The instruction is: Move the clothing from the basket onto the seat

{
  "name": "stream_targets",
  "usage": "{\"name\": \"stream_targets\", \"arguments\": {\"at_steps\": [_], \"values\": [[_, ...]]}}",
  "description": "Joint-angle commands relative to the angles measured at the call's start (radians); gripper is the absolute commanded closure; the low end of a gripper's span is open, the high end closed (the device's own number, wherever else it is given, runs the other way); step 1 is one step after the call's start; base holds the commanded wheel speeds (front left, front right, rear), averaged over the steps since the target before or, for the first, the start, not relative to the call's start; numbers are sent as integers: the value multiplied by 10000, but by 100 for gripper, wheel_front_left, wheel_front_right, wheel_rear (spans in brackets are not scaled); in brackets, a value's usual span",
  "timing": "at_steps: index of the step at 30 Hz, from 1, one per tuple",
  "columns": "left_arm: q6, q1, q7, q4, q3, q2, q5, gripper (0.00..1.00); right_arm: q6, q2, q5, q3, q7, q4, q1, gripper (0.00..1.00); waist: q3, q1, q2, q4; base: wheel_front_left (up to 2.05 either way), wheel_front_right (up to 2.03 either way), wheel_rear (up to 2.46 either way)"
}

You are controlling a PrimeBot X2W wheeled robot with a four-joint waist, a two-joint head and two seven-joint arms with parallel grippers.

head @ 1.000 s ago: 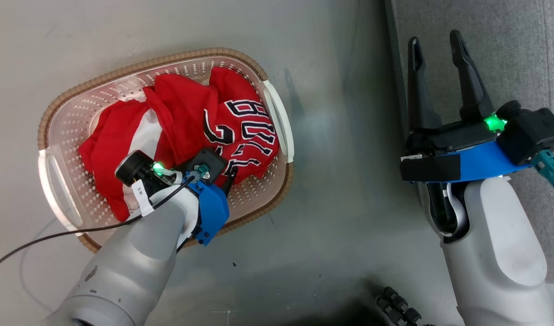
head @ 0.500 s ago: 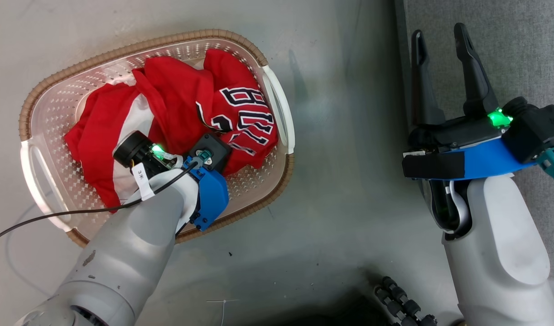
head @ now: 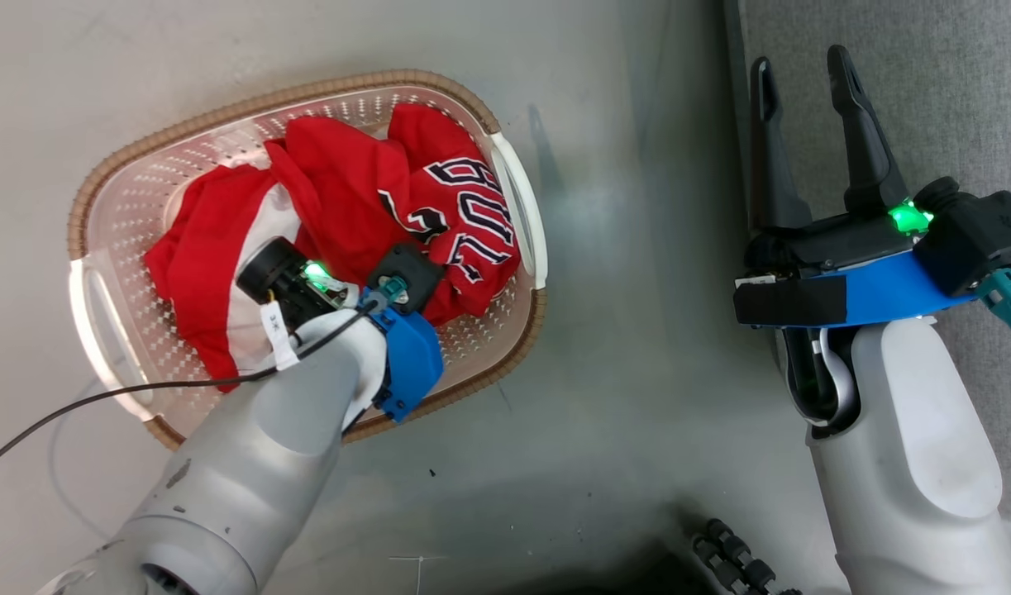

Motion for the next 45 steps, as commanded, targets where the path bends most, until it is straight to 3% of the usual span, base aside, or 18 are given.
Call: {"name": "stream_targets", "arguments": {"at_steps": [1, 17, 31, 45], "values": [[-32, 129, -66, -108, -98, 39, -70, 100, -3, -23, -28, -21, -4, 50, -32, 0, -86, 0, 0, 69, 0, 0, 0], [-44, 826, -264, -2311, -888, 30, -946, 100, -3, -357, -96, -8, -3, 421, 461, 0, -1743, 0, 0, 912, 0, 0, 0], [270, 2104, -270, -4378, -10, 31, -643, 100, -3, -543, -135, -272, -3, 870, 1483, 0, -3981, 0, 0, 1630, 0, 0, 0], [241, 2994, -269, -5745, 1343, 36, -291, 100, -3, -399, -159, -655, -3, 1246, 2890, 0, -6196, 0, 0, 2089, 0, 0, 0]]}}
